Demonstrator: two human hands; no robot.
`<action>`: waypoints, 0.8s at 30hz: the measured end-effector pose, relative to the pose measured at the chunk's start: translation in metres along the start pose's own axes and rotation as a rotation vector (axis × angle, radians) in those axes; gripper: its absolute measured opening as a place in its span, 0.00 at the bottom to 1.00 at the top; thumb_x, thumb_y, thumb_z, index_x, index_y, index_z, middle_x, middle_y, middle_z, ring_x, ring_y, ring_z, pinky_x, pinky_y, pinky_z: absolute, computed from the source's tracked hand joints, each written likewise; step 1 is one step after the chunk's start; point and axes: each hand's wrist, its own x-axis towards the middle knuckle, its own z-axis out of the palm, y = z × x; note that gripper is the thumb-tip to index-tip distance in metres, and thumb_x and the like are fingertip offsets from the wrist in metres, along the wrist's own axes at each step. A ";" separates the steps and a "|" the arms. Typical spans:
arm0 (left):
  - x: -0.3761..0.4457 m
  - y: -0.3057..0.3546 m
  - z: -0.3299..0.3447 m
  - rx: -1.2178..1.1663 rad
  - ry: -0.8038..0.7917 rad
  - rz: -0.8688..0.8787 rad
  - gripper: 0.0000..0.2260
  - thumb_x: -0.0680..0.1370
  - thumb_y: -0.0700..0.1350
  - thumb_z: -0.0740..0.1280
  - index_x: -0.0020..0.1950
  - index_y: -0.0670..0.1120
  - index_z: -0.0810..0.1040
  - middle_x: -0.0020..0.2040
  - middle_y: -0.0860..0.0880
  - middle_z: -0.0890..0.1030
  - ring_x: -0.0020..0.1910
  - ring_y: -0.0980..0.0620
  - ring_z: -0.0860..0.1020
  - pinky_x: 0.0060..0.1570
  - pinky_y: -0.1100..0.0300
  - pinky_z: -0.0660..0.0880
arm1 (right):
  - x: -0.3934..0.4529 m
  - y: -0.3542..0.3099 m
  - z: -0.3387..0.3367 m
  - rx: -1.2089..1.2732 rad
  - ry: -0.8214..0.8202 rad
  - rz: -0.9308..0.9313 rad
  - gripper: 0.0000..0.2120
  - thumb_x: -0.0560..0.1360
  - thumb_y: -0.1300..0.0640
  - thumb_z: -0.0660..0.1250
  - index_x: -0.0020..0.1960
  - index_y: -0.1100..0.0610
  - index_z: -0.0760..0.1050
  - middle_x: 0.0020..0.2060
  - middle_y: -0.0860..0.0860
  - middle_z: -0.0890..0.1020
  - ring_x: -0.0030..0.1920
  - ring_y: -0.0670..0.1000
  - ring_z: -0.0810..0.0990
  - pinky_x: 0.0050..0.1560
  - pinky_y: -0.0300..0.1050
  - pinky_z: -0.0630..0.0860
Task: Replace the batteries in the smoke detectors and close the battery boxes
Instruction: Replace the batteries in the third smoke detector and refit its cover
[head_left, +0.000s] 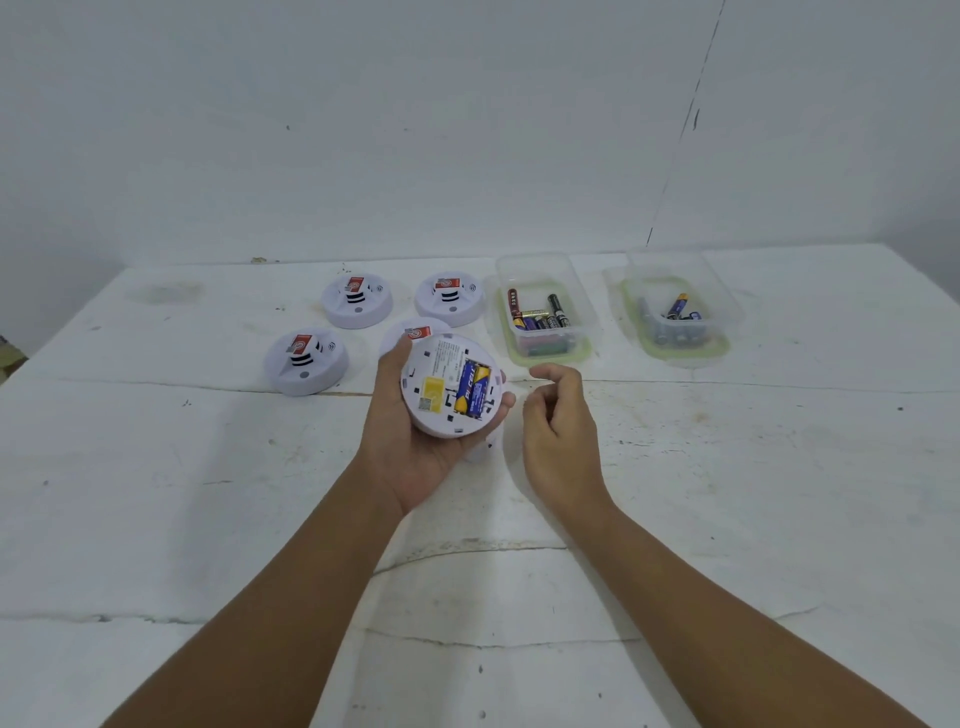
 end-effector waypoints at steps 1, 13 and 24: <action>-0.002 0.004 0.001 0.007 -0.006 0.009 0.30 0.77 0.61 0.67 0.73 0.44 0.76 0.69 0.34 0.78 0.68 0.32 0.77 0.60 0.37 0.80 | 0.000 0.001 0.001 -0.035 -0.021 -0.023 0.11 0.84 0.59 0.59 0.63 0.49 0.73 0.43 0.46 0.77 0.41 0.44 0.75 0.44 0.39 0.72; -0.026 0.033 -0.042 0.051 0.079 0.125 0.27 0.80 0.61 0.63 0.70 0.44 0.78 0.66 0.38 0.82 0.59 0.38 0.83 0.55 0.39 0.82 | -0.001 0.013 0.016 -0.692 -0.367 -0.369 0.27 0.78 0.38 0.69 0.74 0.48 0.73 0.62 0.47 0.76 0.62 0.52 0.70 0.63 0.52 0.71; -0.028 0.032 -0.067 -0.076 0.045 0.071 0.35 0.69 0.57 0.79 0.71 0.43 0.79 0.70 0.35 0.78 0.66 0.33 0.78 0.60 0.36 0.79 | -0.002 0.010 0.012 -0.481 -0.244 -0.186 0.40 0.70 0.43 0.77 0.78 0.50 0.68 0.60 0.48 0.75 0.63 0.52 0.72 0.63 0.45 0.70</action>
